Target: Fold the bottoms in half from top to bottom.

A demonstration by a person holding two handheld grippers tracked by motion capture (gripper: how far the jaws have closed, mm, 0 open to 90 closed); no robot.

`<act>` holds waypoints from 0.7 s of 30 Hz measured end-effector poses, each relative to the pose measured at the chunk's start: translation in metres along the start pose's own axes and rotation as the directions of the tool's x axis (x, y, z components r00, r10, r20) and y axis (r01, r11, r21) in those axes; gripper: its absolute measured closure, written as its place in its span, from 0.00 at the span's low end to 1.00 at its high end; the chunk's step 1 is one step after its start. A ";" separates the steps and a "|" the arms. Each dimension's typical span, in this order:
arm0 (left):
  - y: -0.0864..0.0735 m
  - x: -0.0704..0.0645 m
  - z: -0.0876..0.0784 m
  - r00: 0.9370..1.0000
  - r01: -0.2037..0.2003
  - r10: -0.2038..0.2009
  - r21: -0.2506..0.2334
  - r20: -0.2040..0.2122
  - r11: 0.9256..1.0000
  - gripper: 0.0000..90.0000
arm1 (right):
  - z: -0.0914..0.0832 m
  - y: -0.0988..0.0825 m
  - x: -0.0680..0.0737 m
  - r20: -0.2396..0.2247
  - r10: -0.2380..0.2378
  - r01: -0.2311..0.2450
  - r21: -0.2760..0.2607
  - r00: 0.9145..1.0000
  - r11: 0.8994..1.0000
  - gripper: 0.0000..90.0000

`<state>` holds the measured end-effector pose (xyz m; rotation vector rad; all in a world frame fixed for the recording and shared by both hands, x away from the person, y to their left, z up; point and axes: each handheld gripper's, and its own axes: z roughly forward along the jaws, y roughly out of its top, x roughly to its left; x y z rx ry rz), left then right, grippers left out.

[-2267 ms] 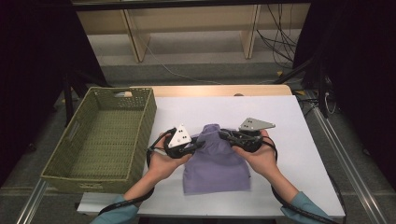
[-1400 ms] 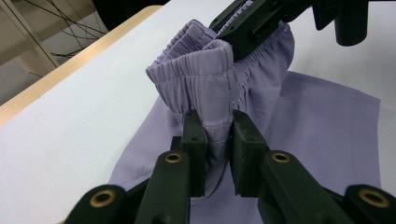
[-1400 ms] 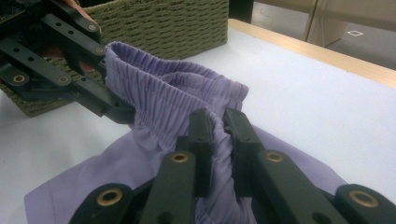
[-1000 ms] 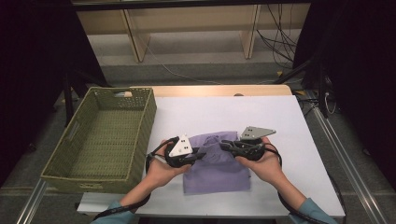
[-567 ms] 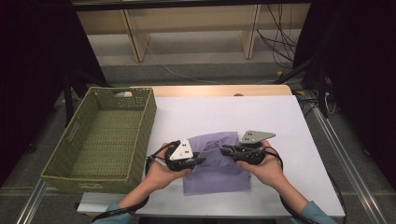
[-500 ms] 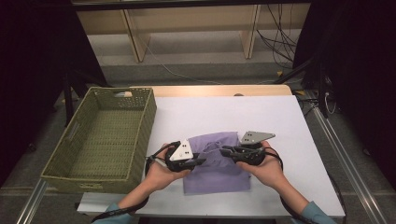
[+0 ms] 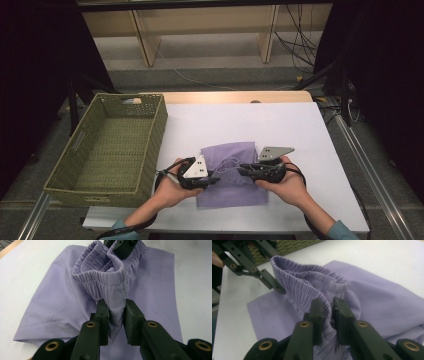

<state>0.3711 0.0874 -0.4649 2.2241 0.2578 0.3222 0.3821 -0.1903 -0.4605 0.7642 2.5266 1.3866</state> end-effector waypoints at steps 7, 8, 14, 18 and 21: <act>-0.004 -0.004 0.001 1.000 -0.012 0.012 0.019 0.020 1.000 0.82 | -0.001 -0.005 0.004 -0.011 -0.011 0.012 0.030 1.000 0.999 0.87; -0.005 -0.004 0.001 1.000 -0.018 0.017 0.024 0.022 1.000 0.82 | -0.002 -0.005 0.004 -0.011 -0.010 0.010 0.030 1.000 1.000 0.87; -0.006 -0.005 0.001 1.000 -0.021 0.020 0.027 0.024 0.999 0.82 | -0.002 -0.007 0.005 -0.015 -0.015 0.015 0.036 1.000 0.999 0.88; -0.006 -0.007 0.001 0.999 -0.028 0.027 0.032 0.027 0.999 0.82 | -0.002 -0.008 0.007 -0.022 -0.012 0.013 0.042 1.000 0.999 0.89; -0.007 -0.008 0.000 0.999 -0.030 0.029 0.036 0.030 0.999 0.81 | -0.003 -0.008 0.008 -0.026 -0.010 0.011 0.045 1.000 0.999 0.89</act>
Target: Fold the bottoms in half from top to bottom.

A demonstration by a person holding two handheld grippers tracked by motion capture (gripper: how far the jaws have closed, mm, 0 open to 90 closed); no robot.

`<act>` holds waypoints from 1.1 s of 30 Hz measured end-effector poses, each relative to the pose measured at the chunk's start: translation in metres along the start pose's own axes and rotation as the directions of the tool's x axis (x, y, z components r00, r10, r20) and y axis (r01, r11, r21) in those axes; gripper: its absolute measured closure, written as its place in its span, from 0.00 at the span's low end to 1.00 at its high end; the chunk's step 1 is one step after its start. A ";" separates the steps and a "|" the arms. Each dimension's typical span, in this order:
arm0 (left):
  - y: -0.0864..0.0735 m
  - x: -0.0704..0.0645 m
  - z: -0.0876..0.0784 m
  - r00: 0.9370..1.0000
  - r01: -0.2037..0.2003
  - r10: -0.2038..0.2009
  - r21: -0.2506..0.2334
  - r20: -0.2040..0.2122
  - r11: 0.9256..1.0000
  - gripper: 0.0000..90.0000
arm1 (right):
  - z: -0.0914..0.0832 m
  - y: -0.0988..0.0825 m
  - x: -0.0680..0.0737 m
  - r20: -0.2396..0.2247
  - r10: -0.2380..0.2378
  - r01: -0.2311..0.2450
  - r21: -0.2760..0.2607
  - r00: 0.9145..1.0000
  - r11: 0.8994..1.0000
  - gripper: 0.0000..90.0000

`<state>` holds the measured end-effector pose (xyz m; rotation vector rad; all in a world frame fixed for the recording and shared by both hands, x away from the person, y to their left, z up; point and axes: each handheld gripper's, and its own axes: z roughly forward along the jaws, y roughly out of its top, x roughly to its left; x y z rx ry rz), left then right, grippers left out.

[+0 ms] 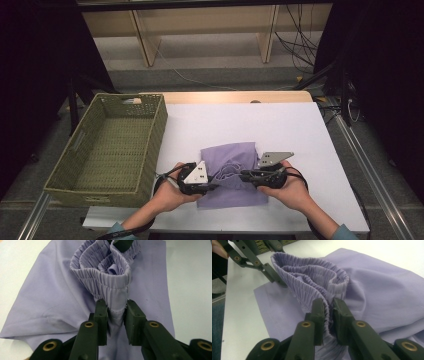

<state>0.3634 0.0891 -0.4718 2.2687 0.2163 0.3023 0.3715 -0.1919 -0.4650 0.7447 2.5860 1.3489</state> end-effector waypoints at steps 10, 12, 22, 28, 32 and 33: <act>-0.001 -0.003 -0.001 1.000 -0.001 0.001 0.005 -0.003 1.000 0.79 | 0.000 -0.002 0.002 -0.007 -0.003 0.003 0.011 1.000 1.000 0.90; -0.002 -0.004 -0.001 1.000 -0.002 0.002 0.007 -0.003 1.000 0.79 | 0.000 -0.003 0.002 -0.009 -0.006 0.007 0.014 1.000 1.000 0.90; -0.003 -0.007 -0.002 1.000 -0.012 0.012 0.015 0.006 1.000 0.77 | -0.001 -0.005 0.005 -0.019 -0.002 0.002 0.021 1.000 1.000 0.90; -0.004 -0.009 -0.003 1.000 -0.014 0.014 0.016 0.008 1.000 0.77 | -0.001 -0.005 0.006 -0.022 -0.006 0.006 0.029 1.000 1.000 0.90; -0.004 -0.010 -0.003 1.000 -0.018 0.018 0.018 0.010 1.000 0.77 | -0.001 -0.006 0.007 -0.028 -0.002 0.003 0.030 1.000 1.000 0.90; -0.004 -0.010 -0.003 1.000 -0.020 0.020 0.020 0.011 1.000 0.77 | -0.001 -0.006 0.007 -0.028 -0.002 0.003 0.030 1.000 1.000 0.90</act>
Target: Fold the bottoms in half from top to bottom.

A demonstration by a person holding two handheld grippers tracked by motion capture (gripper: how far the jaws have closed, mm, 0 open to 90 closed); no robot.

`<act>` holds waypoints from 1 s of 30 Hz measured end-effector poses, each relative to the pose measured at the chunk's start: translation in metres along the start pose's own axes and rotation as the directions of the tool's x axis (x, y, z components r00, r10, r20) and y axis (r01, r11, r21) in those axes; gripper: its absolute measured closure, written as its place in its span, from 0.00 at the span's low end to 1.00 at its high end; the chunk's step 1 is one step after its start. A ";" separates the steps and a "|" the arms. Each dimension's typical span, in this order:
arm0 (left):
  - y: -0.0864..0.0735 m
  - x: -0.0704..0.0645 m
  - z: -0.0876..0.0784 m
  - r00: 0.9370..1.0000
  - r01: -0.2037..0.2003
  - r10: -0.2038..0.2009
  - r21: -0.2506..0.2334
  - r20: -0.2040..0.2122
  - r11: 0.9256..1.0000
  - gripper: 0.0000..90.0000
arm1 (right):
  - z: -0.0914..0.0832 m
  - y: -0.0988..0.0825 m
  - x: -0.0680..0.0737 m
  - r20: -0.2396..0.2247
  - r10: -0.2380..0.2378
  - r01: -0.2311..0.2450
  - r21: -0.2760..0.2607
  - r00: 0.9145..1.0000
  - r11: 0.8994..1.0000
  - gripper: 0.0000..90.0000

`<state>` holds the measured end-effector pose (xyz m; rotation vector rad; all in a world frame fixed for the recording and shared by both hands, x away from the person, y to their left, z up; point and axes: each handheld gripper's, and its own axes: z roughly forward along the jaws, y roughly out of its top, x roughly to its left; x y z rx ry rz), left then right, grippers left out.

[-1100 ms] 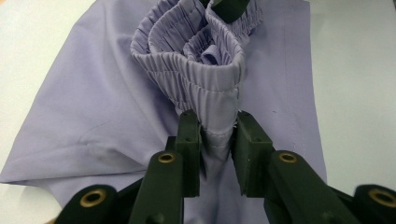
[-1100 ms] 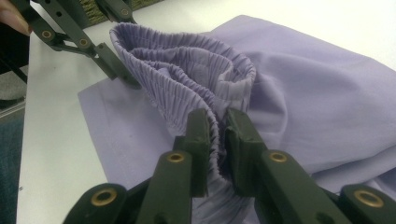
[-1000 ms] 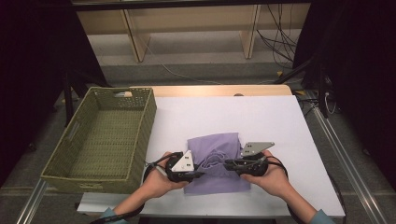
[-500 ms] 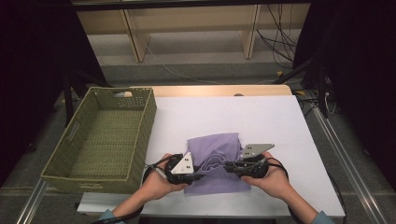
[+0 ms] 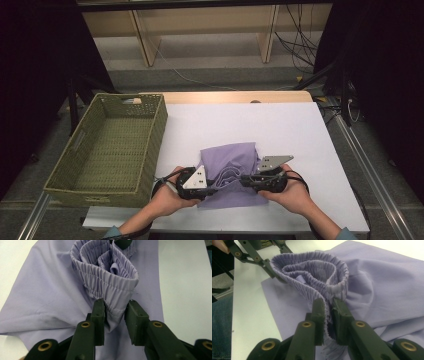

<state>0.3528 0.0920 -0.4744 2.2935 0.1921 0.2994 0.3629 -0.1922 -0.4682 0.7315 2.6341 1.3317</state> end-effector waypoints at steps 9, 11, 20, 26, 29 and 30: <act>-0.001 -0.003 -0.001 1.000 -0.003 0.003 0.002 0.006 1.000 0.74 | -0.001 -0.001 0.003 -0.013 0.000 0.000 0.006 1.000 1.000 0.90; -0.001 -0.004 -0.002 1.000 -0.005 0.005 0.005 0.010 1.000 0.73 | -0.001 -0.002 0.003 -0.014 -0.003 0.003 0.006 1.000 1.000 0.90; -0.002 -0.007 -0.003 1.000 -0.006 0.006 0.011 0.020 1.000 0.68 | -0.001 -0.004 0.009 -0.035 -0.004 0.005 0.023 0.999 1.000 0.90; -0.002 -0.009 -0.004 1.000 -0.012 0.012 0.013 0.025 1.000 0.67 | 0.000 -0.005 0.012 -0.045 -0.008 0.009 0.030 0.999 1.000 0.90; -0.002 -0.011 -0.006 1.000 -0.015 0.015 0.013 0.024 1.000 0.66 | 0.000 -0.006 0.013 -0.057 -0.013 0.016 0.044 0.998 0.999 0.89; -0.002 -0.011 -0.006 1.000 -0.014 0.014 0.013 0.023 1.000 0.66 | 0.000 -0.006 0.013 -0.057 -0.013 0.016 0.044 0.998 0.999 0.89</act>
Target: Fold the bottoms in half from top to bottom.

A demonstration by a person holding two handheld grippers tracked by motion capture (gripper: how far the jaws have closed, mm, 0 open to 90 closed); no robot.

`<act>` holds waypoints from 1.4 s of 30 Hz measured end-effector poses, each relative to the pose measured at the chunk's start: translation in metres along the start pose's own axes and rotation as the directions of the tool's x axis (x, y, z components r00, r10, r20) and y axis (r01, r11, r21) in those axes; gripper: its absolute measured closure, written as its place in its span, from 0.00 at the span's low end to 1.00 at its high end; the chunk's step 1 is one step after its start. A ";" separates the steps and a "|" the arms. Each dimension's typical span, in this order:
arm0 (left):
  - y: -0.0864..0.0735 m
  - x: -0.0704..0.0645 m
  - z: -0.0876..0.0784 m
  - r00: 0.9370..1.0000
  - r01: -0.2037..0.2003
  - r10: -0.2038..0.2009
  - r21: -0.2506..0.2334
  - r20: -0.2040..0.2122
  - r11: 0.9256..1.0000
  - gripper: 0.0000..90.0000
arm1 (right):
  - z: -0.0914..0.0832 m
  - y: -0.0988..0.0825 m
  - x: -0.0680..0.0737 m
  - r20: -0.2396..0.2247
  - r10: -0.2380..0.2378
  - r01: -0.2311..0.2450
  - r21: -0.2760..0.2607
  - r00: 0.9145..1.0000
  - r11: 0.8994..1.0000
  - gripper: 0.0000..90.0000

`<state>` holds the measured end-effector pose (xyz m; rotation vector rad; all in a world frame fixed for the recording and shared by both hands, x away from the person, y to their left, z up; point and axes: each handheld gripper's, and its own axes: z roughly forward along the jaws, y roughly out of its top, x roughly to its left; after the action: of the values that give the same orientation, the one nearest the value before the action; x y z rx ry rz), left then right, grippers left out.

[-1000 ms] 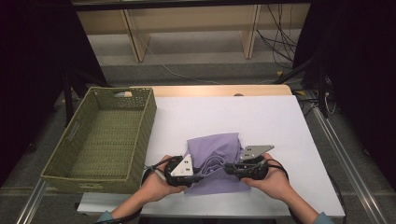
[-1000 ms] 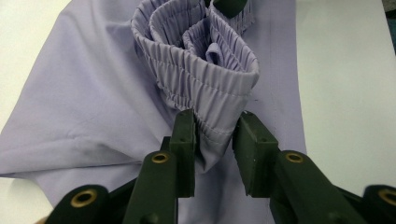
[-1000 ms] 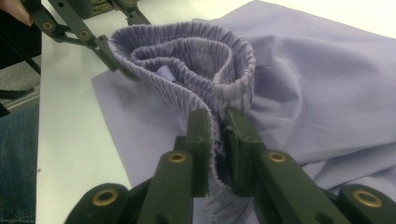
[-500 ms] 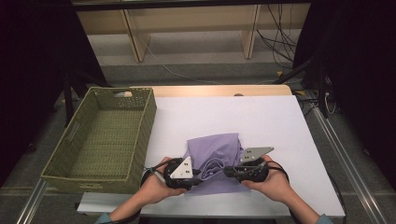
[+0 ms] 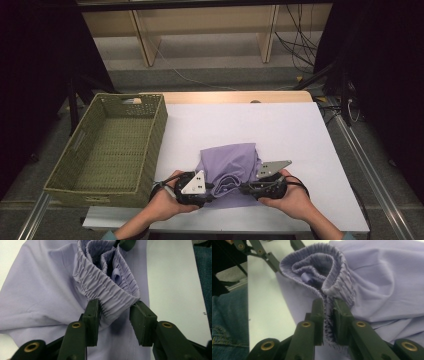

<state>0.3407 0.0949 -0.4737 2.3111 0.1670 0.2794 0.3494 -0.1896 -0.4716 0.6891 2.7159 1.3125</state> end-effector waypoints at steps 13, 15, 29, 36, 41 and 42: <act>0.002 -0.005 -0.011 0.999 0.044 -0.044 -0.040 0.021 0.998 0.53 | -0.020 -0.001 -0.011 -0.013 0.087 -0.087 -0.065 0.996 0.994 0.77; 0.005 -0.004 -0.015 0.998 0.055 -0.053 -0.060 0.032 0.997 0.52 | -0.024 -0.001 -0.014 -0.007 0.105 -0.105 -0.080 0.994 0.991 0.77; 0.019 0.007 0.003 0.987 0.148 -0.143 -0.069 0.073 0.987 0.72 | -0.012 -0.007 -0.015 0.075 0.132 -0.139 0.092 0.988 0.986 0.83; 0.019 0.002 0.013 0.987 0.136 -0.132 -0.038 0.094 0.990 0.72 | -0.007 -0.008 -0.009 0.068 0.089 -0.099 0.166 0.994 0.981 0.82; 0.019 -0.002 0.017 0.988 0.123 -0.119 -0.030 0.098 0.992 0.72 | -0.017 -0.003 -0.013 0.126 0.118 -0.128 0.072 0.985 0.989 0.76; 0.020 -0.003 0.018 0.988 0.119 -0.116 -0.029 0.100 0.992 0.71 | -0.019 -0.001 -0.015 0.142 0.148 -0.156 0.040 0.979 0.987 0.74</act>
<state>0.3432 0.0683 -0.4717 2.2642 0.2462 0.1079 0.3579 -0.2101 -0.4619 0.9721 2.6395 1.1768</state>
